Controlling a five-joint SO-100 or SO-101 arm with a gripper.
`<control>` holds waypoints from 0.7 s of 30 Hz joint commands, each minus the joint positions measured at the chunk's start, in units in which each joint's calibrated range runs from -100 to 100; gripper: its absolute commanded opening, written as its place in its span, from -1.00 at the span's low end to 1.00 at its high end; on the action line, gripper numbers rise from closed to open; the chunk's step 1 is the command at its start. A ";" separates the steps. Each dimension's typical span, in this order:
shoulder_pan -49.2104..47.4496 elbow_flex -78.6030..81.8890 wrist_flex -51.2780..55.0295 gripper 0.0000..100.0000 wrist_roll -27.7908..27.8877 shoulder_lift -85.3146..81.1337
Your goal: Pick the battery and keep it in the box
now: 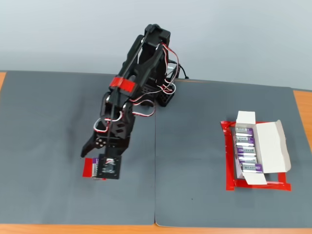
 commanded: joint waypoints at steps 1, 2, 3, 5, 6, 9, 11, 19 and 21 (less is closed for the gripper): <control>0.70 -2.78 -1.95 -0.27 1.23 0.81; 0.85 -2.78 -2.39 -0.27 1.59 1.32; 1.37 -2.78 -2.99 -0.27 1.70 1.66; 1.75 -2.78 -4.03 -0.27 1.65 2.34; 1.75 -2.78 -4.38 -0.27 1.65 2.59; 1.75 -2.78 -4.64 -0.27 1.65 3.27; 1.75 -2.78 -4.64 -0.27 1.49 3.70; 1.75 -2.78 -6.20 -0.27 1.28 6.24; 1.67 -2.78 -6.99 -0.27 1.28 6.58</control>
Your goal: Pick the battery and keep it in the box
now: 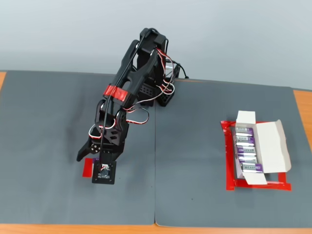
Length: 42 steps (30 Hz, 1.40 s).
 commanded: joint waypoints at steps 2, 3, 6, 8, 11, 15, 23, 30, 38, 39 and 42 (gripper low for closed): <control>0.27 -2.78 -1.70 -0.27 -0.08 0.12; 0.27 -2.78 -1.96 -0.27 -0.08 0.46; 0.27 -2.78 -2.04 -0.27 0.08 1.39; 0.27 -2.78 -2.04 -0.27 0.08 1.99; 0.27 -2.78 -2.04 -0.27 0.02 2.75; 0.27 -2.78 -2.04 -0.27 0.08 3.43; 0.35 -2.78 -2.13 -0.27 -0.08 4.87; 0.35 -2.78 -2.13 -0.28 -0.29 5.21; 0.35 -2.78 -2.13 -0.66 -0.34 5.63; 0.35 -2.78 -2.13 -0.69 -0.34 5.63; 0.35 -2.78 -2.13 -0.75 -0.34 5.63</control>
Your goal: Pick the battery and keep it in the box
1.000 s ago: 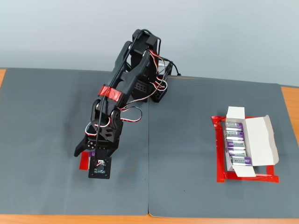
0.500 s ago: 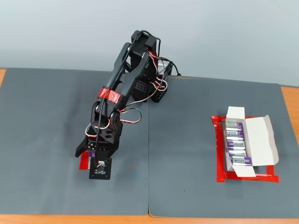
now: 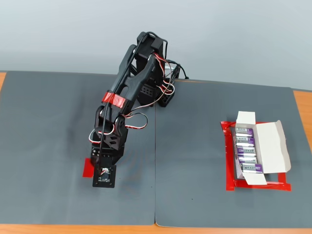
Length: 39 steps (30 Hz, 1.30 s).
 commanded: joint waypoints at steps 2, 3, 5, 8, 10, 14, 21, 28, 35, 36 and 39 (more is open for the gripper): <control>0.13 -2.06 -0.74 -0.78 0.00 -0.06; 0.13 -2.06 -0.74 -0.78 0.00 -0.06; 0.13 -2.06 -0.74 -0.78 -0.05 -0.40; 0.05 -2.15 -0.74 -0.78 -0.10 -0.99; 0.05 -3.69 0.04 -0.78 -0.52 -0.99; 0.05 -8.12 0.30 -0.78 -4.17 -1.08; -1.74 -16.08 7.33 -0.78 -6.25 -3.20; -4.50 -13.91 7.76 -0.78 -6.30 -6.17; -4.50 -13.10 8.11 -0.78 -6.30 -7.01; -4.57 -13.10 8.11 -0.78 -6.30 -7.10; -4.57 -13.37 8.03 -0.78 -6.30 -7.10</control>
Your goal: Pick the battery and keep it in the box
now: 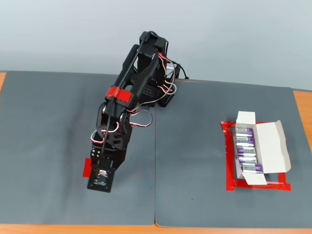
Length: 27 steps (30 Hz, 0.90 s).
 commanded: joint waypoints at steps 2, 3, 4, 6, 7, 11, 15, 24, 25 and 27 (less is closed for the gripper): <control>-0.30 -0.98 0.22 -0.78 -0.20 -3.87; -0.30 -1.07 0.22 -0.78 -0.20 -3.87; -0.30 -1.07 0.31 -0.78 -0.20 -3.87; -0.30 -1.07 0.31 -0.78 -0.20 -3.87; -0.30 -0.98 0.31 -0.78 -0.20 -4.12; -0.82 -0.43 0.31 -0.78 -0.20 -5.99; -1.64 0.38 0.31 -0.78 -0.20 -8.19; -5.52 0.92 0.39 -0.78 -1.35 -13.53; -6.12 0.92 0.39 -0.78 -1.35 -14.30; -7.24 0.83 0.39 -0.78 -1.35 -15.74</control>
